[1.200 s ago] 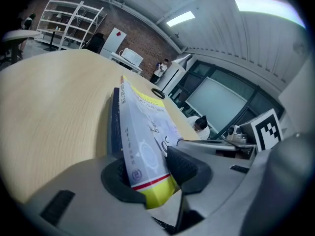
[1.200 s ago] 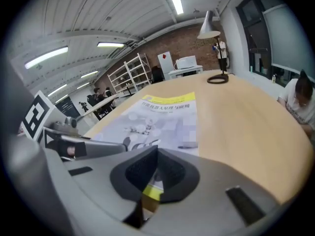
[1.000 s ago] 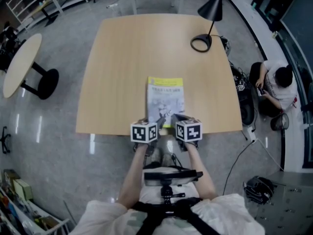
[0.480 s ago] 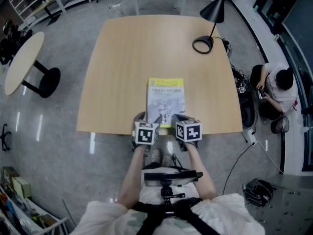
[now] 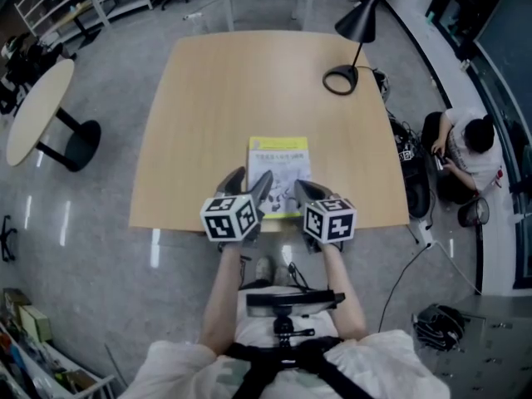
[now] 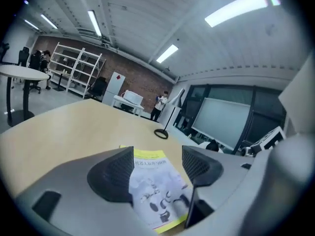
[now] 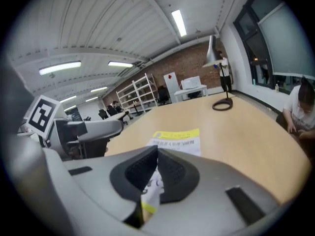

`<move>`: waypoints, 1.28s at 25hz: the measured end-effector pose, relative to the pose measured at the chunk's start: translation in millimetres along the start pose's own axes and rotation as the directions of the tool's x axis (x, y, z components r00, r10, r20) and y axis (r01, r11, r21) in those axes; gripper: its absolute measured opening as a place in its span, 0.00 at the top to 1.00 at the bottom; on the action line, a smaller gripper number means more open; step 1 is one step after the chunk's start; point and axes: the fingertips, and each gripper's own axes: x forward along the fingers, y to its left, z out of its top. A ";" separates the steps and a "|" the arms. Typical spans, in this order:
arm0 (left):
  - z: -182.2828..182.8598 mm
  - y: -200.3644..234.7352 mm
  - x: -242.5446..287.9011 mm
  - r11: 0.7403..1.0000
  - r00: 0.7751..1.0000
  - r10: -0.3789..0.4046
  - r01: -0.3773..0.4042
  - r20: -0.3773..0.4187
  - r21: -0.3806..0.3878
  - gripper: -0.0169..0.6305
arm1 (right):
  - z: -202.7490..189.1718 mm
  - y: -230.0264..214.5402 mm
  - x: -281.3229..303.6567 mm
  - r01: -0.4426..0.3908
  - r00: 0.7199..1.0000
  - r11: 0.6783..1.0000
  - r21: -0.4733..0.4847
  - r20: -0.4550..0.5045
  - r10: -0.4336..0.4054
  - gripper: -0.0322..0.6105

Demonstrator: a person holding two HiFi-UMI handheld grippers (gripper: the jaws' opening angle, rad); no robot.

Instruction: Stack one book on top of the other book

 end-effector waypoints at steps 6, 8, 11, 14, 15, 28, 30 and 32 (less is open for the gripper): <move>13.8 -18.2 -4.6 0.996 0.995 -0.082 0.081 0.058 0.022 0.68 | 53.1 26.3 -25.8 -0.080 0.982 0.996 -0.033 0.169 0.085 0.95; 11.9 -21.8 -7.6 0.996 0.995 -0.081 0.078 0.065 0.042 0.73 | 66.3 35.1 -34.8 -0.134 0.962 0.991 -0.015 0.239 0.133 0.95; 14.9 -23.5 -8.1 0.996 0.994 -0.066 0.061 0.083 0.064 0.84 | 73.4 34.7 -40.2 -0.182 0.945 0.983 0.033 0.282 0.165 0.95; 14.4 -24.8 -14.6 0.995 0.995 -0.052 0.044 0.085 0.092 0.95 | 61.5 31.9 -40.5 -0.185 0.953 0.981 0.063 0.255 0.163 0.95; 14.7 -26.2 -17.2 0.994 0.995 -0.054 0.046 0.085 0.096 0.95 | 59.1 32.7 -41.3 -0.192 0.953 0.979 0.073 0.254 0.168 0.95; -0.9 -36.7 -50.2 0.997 0.994 -0.028 0.020 0.107 0.076 0.95 | 30.4 42.8 -68.3 -0.274 0.924 0.955 0.110 0.304 0.230 0.95; -2.6 -39.8 -60.3 0.997 0.993 -0.027 0.019 0.114 0.070 0.95 | 20.9 43.9 -75.0 -0.287 0.922 0.948 0.137 0.308 0.234 0.95; -4.2 -43.6 -71.3 0.998 0.991 -0.032 0.025 0.127 0.056 0.95 | 12.7 44.5 -82.4 -0.285 0.922 0.946 0.155 0.313 0.227 0.95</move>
